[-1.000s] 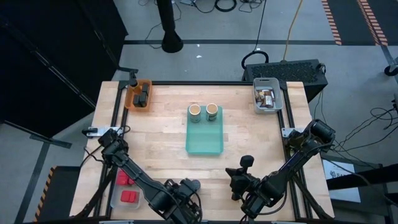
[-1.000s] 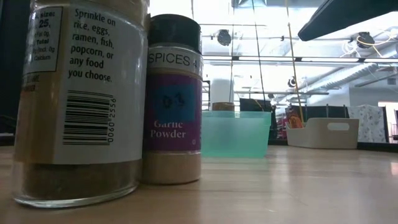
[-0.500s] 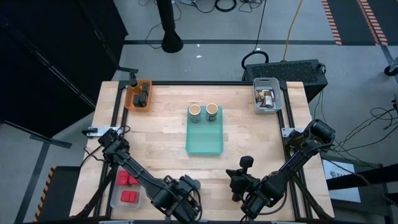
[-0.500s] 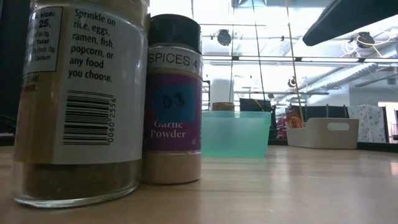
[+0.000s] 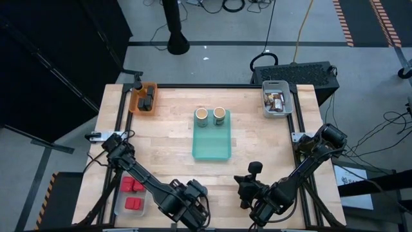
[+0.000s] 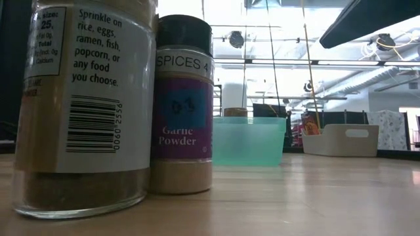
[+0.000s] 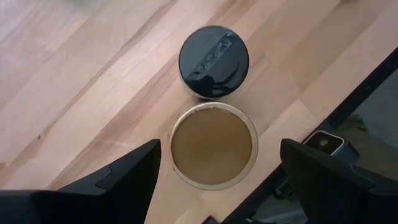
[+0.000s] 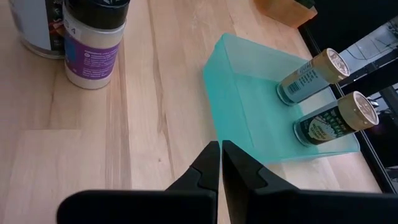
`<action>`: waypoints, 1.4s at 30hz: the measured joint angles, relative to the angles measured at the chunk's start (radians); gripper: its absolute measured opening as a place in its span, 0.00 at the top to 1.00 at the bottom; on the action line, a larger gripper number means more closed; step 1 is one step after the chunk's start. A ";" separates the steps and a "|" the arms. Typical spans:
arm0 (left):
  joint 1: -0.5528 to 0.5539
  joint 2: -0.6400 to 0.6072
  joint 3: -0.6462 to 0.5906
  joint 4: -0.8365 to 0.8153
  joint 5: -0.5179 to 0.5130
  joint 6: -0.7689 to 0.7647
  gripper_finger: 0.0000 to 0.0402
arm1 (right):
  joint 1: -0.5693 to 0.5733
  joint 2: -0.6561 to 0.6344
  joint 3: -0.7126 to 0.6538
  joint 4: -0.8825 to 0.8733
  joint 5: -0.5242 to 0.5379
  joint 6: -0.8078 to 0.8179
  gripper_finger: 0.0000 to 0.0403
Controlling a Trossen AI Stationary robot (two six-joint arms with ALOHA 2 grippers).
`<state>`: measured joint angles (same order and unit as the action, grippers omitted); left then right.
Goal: Sort spices by type
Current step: Put the brown seasoning bottle into the green bin
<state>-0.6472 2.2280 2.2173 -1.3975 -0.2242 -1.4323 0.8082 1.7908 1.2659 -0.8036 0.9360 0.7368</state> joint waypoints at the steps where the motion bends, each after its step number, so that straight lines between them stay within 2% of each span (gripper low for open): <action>1: 0.000 0.000 0.000 0.000 -0.006 0.000 0.18 | 0.000 0.000 0.000 0.000 0.000 0.000 1.00; 42: -0.001 0.033 -0.002 0.000 -0.008 -0.002 0.18 | 0.006 0.000 0.000 0.001 0.000 0.003 1.00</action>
<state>-0.6479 2.2609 2.2158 -1.3972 -0.2317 -1.4342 0.8137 1.7908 1.2659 -0.8030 0.9363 0.7403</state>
